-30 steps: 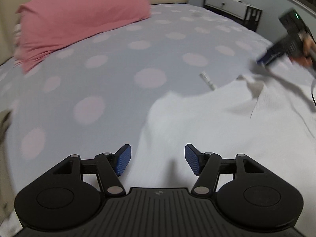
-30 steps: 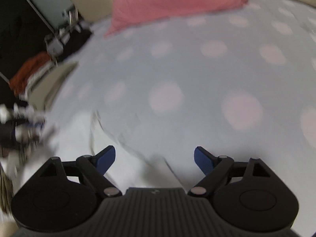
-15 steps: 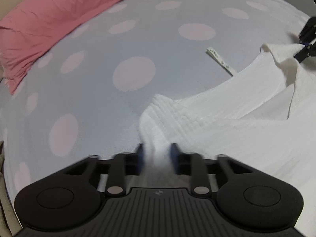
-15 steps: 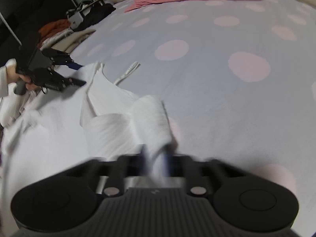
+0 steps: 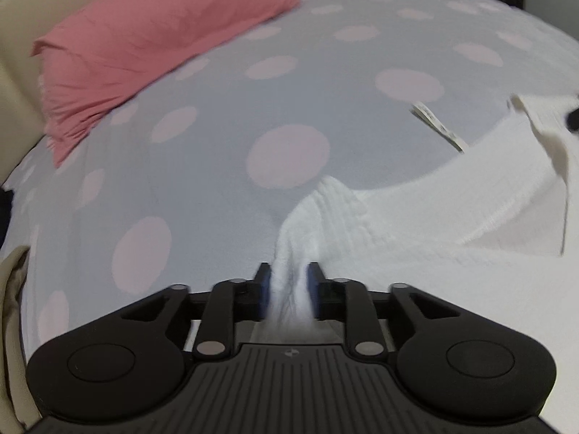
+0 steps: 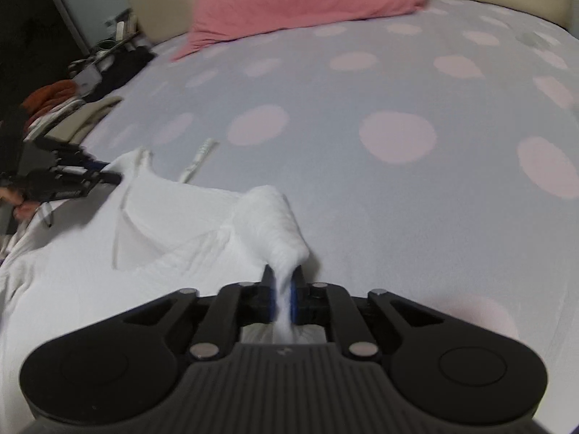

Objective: Fold clothes

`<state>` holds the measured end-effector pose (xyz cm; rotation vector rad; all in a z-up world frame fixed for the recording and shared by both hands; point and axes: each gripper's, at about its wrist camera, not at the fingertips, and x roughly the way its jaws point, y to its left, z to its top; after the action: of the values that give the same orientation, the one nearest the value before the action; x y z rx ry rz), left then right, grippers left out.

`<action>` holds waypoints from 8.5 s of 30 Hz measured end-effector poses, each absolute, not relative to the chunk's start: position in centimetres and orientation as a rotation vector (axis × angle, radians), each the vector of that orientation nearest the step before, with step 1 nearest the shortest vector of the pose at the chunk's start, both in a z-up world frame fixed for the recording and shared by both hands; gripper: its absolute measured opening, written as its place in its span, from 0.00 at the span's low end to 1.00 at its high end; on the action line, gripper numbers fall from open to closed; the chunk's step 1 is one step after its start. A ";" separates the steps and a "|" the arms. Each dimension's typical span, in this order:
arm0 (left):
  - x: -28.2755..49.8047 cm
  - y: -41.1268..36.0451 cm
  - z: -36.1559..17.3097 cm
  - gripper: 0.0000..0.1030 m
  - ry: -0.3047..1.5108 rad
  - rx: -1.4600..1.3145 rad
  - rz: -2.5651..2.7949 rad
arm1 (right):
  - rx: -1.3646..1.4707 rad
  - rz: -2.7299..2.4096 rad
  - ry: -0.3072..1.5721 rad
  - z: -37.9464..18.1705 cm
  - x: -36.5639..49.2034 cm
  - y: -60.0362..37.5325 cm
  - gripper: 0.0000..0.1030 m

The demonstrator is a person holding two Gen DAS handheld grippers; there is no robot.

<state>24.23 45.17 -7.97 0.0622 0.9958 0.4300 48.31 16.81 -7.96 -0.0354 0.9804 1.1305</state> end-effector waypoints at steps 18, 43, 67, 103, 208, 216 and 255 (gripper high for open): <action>34.8 36.2 0.7 0.73 1.026 -0.137 -0.012 | 0.220 0.781 0.845 -3.5 44.0 -7.4 0.83; 48.1 28.1 -6.6 0.36 1.146 -0.343 0.202 | -0.073 1.072 1.060 -9.1 53.7 0.4 0.02; 1.9 22.9 3.7 0.63 1.044 -0.156 0.565 | 0.425 1.104 1.058 -2.0 26.0 -8.8 0.79; -21.8 33.5 -2.9 0.63 0.723 -0.685 1.124 | 0.132 1.374 1.051 -4.4 -0.3 27.2 0.80; -16.3 24.8 5.1 0.06 0.346 -0.374 0.619 | 0.132 1.307 1.237 1.3 16.3 33.8 0.04; -11.3 20.4 3.8 0.06 0.474 -0.253 0.521 | 0.150 1.278 1.261 -0.4 18.4 29.7 0.06; -10.6 25.6 -4.8 0.60 0.691 -0.823 0.130 | 0.158 1.195 1.409 -6.5 16.9 7.3 0.65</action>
<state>-10.64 25.64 -4.82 -0.8233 0.6914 0.1296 16.87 7.29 -6.55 0.1584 1.4086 1.1950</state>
